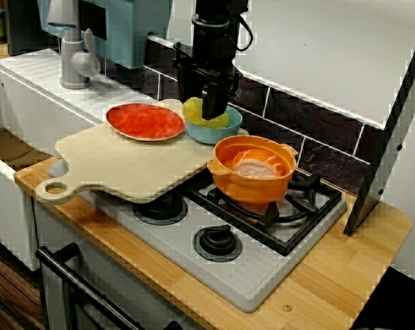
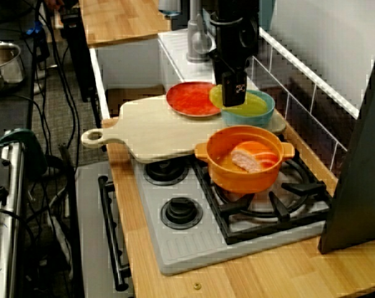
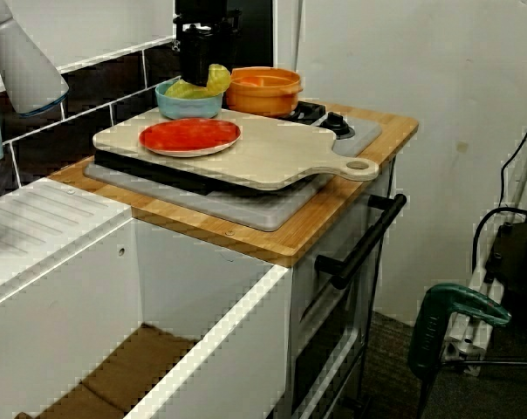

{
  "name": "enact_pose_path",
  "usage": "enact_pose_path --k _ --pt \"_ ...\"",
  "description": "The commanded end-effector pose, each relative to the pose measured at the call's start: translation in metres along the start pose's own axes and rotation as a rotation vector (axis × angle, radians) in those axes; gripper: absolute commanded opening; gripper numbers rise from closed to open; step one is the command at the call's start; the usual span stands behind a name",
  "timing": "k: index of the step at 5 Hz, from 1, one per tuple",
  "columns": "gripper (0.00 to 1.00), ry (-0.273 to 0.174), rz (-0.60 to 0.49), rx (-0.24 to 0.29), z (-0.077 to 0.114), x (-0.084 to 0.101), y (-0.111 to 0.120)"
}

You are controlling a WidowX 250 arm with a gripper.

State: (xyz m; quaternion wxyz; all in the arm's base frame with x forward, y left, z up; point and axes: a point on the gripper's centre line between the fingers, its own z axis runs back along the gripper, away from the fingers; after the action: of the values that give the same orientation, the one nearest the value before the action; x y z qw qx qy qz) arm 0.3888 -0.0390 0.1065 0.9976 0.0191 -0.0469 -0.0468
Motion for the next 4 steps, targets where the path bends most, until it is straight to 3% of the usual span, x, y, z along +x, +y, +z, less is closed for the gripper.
enact_pose_path --k 1,4 --pt "0.0 -0.048 -0.015 -0.001 0.019 0.0 -0.002" --pt "0.0 -0.073 0.002 -0.056 0.038 0.004 0.005"
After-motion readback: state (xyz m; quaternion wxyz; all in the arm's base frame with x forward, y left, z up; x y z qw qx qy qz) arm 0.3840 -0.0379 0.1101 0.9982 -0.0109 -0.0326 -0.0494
